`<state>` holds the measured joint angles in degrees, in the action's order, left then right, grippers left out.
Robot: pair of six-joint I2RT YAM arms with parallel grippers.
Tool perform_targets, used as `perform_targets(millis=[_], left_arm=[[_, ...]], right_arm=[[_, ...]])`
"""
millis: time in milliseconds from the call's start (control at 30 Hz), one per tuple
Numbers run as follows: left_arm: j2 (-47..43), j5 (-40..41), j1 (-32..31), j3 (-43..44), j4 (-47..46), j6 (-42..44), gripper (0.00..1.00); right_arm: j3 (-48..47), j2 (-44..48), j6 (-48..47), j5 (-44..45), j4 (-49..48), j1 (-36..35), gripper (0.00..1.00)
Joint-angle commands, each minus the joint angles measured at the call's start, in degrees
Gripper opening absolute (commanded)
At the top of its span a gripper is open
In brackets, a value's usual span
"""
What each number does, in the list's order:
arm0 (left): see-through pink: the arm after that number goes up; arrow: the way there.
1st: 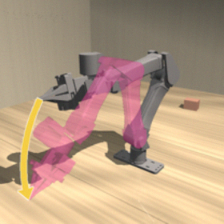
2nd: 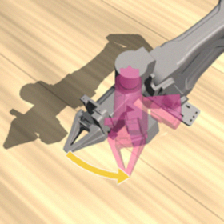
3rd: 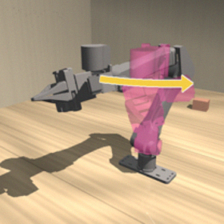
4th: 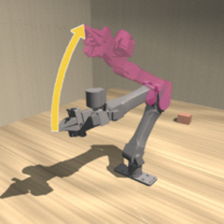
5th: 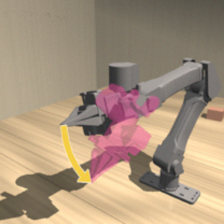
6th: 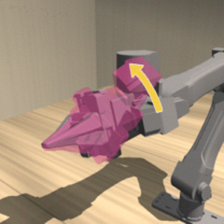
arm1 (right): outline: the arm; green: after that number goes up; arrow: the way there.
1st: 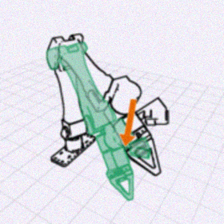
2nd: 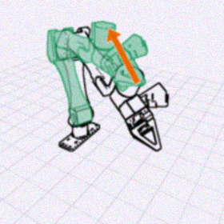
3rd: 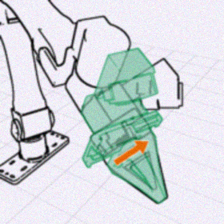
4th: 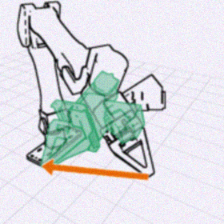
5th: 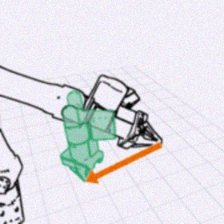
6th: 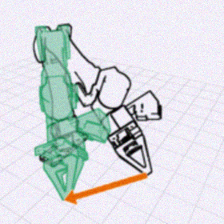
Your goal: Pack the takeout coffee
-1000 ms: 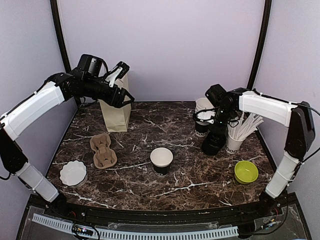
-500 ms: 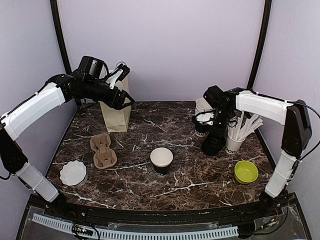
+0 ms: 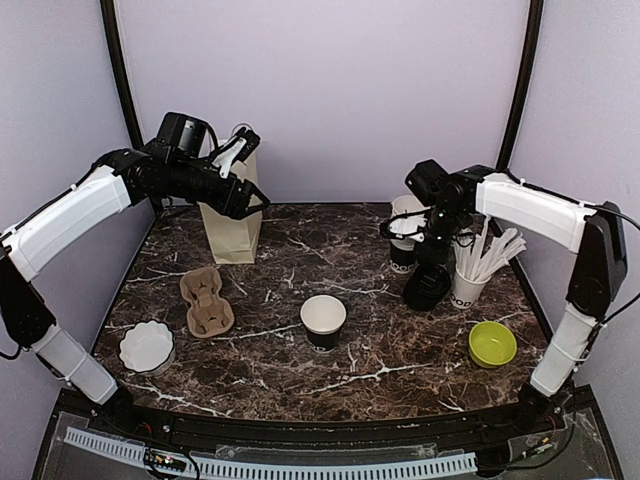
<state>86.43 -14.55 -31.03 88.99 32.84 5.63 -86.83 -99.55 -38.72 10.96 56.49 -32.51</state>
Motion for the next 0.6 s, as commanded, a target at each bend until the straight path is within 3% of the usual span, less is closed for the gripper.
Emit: perform_targets(millis=[0,300,567], left_arm=[[-1.8,-0.4,-0.2,-0.1,-0.9,0.2,0.7],[-0.6,-1.4,-0.2,1.1,-1.8,-1.4,0.7],[-0.1,-1.0,-0.2,1.0,-2.1,-2.0,0.7]], right_arm=[[0.0,5.1,-0.5,-3.7,0.8,-1.1,0.27],[7.9,14.6,-6.2,-20.6,5.0,-1.5,0.28],[17.9,17.5,-7.1,-17.8,0.2,-1.8,0.32]])
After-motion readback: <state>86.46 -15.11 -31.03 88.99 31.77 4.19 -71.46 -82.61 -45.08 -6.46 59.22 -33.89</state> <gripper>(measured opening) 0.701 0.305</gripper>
